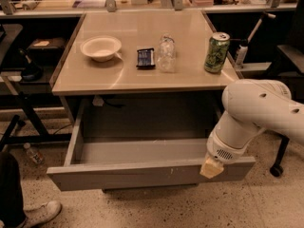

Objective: Close top drawer

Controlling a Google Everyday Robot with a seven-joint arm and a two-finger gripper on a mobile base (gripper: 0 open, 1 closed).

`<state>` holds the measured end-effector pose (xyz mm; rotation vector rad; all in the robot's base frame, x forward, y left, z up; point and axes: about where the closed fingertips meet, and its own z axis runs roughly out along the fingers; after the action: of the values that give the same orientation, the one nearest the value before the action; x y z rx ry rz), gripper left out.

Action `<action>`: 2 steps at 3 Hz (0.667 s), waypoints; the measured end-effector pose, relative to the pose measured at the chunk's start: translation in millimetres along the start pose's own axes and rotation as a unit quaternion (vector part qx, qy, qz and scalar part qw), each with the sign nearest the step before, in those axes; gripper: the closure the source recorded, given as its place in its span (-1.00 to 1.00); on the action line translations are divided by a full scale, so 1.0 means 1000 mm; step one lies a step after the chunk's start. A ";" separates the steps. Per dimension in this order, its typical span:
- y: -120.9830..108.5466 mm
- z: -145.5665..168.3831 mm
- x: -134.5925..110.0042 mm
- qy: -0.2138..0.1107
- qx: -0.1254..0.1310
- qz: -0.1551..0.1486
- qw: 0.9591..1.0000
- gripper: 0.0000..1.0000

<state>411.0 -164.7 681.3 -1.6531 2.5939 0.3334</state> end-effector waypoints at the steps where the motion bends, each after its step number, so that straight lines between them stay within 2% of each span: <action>1: 0.000 0.000 0.000 0.000 0.000 0.000 1.000 0.16; 2: 0.000 0.000 0.000 0.000 0.000 0.000 1.000 -0.28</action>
Offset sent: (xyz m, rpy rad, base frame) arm 0.0000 0.0000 0.0000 0.0000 0.0000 0.0000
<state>411.0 -164.7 681.3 -1.6531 2.5939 0.3333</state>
